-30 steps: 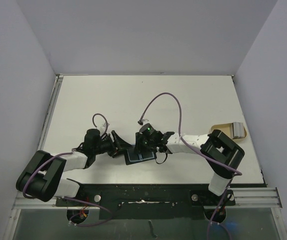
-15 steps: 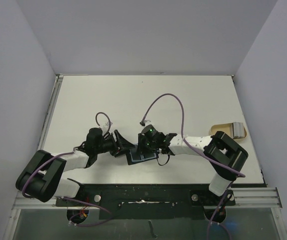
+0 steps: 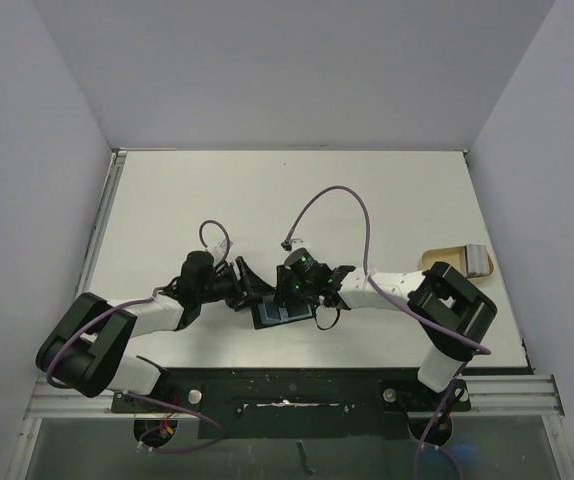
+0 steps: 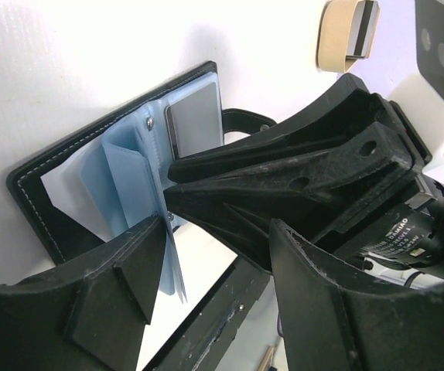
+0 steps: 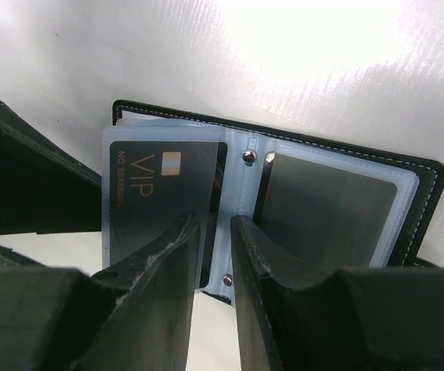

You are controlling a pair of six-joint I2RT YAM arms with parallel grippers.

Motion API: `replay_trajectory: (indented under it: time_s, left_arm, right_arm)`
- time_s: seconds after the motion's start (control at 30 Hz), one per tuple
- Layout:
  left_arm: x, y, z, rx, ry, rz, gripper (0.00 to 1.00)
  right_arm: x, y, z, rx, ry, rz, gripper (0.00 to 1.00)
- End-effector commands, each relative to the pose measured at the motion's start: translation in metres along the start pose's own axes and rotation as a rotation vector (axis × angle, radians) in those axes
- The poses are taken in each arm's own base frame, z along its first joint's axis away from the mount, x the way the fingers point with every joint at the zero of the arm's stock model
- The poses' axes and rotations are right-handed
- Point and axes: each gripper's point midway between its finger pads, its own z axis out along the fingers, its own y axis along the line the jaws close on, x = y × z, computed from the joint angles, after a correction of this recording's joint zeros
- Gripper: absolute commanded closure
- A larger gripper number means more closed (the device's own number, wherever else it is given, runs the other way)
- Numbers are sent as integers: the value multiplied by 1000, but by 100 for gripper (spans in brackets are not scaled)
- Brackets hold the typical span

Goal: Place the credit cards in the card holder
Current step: Turn over the card slot in the card holder.

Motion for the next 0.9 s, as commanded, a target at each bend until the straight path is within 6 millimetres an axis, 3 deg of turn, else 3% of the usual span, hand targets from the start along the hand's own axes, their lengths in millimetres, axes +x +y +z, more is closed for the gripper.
replay_trajectory:
  time_s: [0.0,0.27,0.47,0.87]
  left_arm:
    - [-12,-17,6,33,-28,57,45]
    - [-13,-20,4,16,-41,68,45]
    - [-14,-33,5,44,-38,73,45]
    - [-9,-36,20,44,-6,73,45]
  right_arm:
    - [-18,13,-13,-44,-75,-12,73]
    - [-27,8,-34,-7,-116,-29,66]
    - [-33,-7,-49,68,-144,-49,64]
    - [-34,-35,-64,135,-188,-26,63]
